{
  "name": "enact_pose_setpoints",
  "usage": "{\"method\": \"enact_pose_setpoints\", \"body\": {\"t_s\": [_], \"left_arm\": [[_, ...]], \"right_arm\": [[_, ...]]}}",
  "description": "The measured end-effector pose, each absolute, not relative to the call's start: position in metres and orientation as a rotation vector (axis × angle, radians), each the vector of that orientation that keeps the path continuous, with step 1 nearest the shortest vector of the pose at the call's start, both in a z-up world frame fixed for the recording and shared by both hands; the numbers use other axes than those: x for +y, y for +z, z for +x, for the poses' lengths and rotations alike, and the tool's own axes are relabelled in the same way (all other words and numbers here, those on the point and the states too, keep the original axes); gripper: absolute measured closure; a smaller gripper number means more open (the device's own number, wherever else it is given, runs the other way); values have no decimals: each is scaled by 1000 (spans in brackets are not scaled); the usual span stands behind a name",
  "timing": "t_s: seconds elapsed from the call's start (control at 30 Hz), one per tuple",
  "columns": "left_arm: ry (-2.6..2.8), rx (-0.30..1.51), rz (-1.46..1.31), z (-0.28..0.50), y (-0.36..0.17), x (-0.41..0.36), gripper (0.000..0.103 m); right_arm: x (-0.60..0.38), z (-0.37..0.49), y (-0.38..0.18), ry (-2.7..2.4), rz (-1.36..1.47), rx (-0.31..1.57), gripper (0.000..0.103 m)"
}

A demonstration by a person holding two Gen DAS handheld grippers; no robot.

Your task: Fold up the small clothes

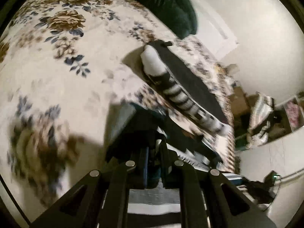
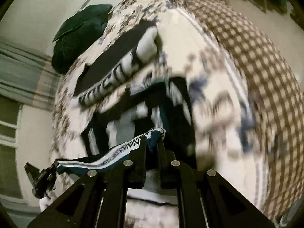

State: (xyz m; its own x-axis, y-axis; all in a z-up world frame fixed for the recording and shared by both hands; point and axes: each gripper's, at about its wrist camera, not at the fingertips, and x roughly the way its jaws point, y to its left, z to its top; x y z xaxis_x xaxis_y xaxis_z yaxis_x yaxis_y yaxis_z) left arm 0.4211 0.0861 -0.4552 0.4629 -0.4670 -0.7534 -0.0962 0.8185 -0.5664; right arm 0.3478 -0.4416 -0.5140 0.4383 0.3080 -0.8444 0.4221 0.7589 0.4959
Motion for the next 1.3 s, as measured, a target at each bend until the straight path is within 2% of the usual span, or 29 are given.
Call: {"method": "enact_pose_setpoints", "body": {"t_s": [0.23, 0.37, 0.4, 0.43, 0.47, 0.5, 0.53, 0.6, 0.8, 1.0, 1.17, 1.3], "left_arm": [[-160, 1201, -505, 512, -517, 59, 94], [-139, 1258, -542, 529, -534, 62, 91], [-144, 1264, -558, 529, -534, 64, 84], [-153, 1251, -569, 527, -533, 68, 74], [-164, 1238, -580, 524, -529, 70, 67], [-175, 1227, -592, 521, -525, 73, 46], [-170, 1213, -592, 515, -520, 78, 27], [-184, 1171, -606, 501, -509, 86, 20], [-114, 1166, -629, 411, -500, 110, 19], [-32, 1304, -702, 320, -543, 116, 19], [-26, 1284, -865, 313, -580, 109, 19], [29, 1206, -890, 324, -589, 106, 19]], "right_arm": [[-459, 472, -580, -165, 688, 1225, 93], [-461, 492, -613, -161, 716, 1285, 89], [-464, 493, -617, -146, 758, 1288, 74], [-467, 492, -618, -119, 790, 1276, 59], [-468, 488, -616, -109, 795, 1257, 28], [-467, 480, -611, -111, 776, 1231, 12], [-466, 471, -602, -112, 751, 1201, 11], [-460, 444, -589, -137, 705, 1172, 11], [-432, 335, -576, -217, 723, 1186, 11], [-411, 238, -624, -298, 1029, 1239, 11], [-393, 221, -684, -216, 1250, 1168, 11], [-387, 225, -703, -201, 1338, 990, 11]]}}
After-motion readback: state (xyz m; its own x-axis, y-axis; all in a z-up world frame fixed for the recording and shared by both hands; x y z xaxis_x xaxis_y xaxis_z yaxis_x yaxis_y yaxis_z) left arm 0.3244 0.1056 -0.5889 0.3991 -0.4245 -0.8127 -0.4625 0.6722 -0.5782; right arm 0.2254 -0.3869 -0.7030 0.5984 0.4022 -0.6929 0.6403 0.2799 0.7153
